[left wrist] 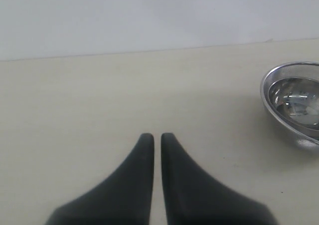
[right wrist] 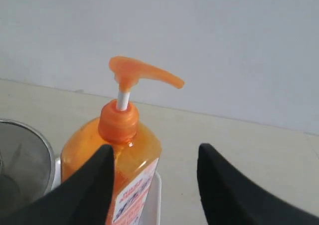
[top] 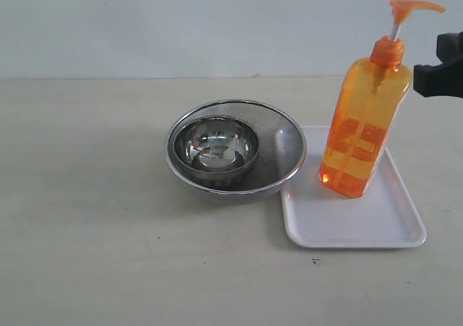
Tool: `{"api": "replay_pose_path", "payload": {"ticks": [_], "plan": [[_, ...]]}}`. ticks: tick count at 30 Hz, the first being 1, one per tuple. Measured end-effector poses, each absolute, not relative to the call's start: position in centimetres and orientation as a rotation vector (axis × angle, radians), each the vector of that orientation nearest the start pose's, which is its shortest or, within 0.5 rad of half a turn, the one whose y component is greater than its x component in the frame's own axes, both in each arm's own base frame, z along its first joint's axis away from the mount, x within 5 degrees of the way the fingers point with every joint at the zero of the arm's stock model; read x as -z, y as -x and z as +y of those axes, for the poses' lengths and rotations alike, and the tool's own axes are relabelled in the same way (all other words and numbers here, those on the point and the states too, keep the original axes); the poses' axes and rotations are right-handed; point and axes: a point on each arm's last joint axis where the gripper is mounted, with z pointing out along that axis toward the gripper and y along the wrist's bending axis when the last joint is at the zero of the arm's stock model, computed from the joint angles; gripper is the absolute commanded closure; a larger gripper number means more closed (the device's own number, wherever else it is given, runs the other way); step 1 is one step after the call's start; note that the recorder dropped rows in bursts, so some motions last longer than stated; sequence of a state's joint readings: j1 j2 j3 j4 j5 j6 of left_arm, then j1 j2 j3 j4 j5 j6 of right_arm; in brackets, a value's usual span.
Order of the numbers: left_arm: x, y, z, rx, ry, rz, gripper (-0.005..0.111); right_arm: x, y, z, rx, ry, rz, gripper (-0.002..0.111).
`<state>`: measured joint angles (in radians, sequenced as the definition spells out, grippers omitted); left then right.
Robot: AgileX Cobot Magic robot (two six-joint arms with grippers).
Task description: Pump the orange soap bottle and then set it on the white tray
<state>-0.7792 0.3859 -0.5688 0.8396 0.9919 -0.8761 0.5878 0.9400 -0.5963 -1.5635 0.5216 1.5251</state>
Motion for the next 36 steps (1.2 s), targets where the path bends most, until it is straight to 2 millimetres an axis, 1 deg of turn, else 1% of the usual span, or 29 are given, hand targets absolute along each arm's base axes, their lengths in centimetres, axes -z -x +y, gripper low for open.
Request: {"api": "replay_pose_path", "payload": {"ticks": [4,9,13,18,22,26,30,36], "plan": [[-31.7,-7.6,0.5,0.011,-0.053,1.974,0.102,-31.5,-19.6,7.6,0.091,0.201,1.796,0.061],[-31.7,-7.6,0.5,0.011,-0.053,1.974,0.102,-31.1,-21.7,9.0,0.084,0.189,1.833,0.061],[-31.7,-7.6,0.5,0.011,-0.053,1.974,0.102,-29.7,-23.1,9.9,0.06,0.146,1.887,0.061],[-31.7,-7.6,0.5,0.011,-0.053,1.974,0.102,-28.0,-24.4,10.9,0.047,0.134,1.91,0.061],[-31.7,-7.6,0.5,0.011,-0.053,1.974,0.102,-27.3,-24.9,11.0,0.028,0.073,1.923,0.061],[-31.7,-7.6,0.5,0.011,-0.053,1.974,0.102,-27.4,-25.0,10.6,0.051,0.007,1.902,0.061],[-31.7,-7.6,0.5,0.011,-0.053,1.974,0.102,-27.4,-25.0,10.5,0.027,-0.055,1.894,0.061],[-31.7,-7.6,0.5,0.011,-0.053,1.974,0.102,-27.2,-25.3,10.6,0.022,-0.085,1.896,0.061]]}}
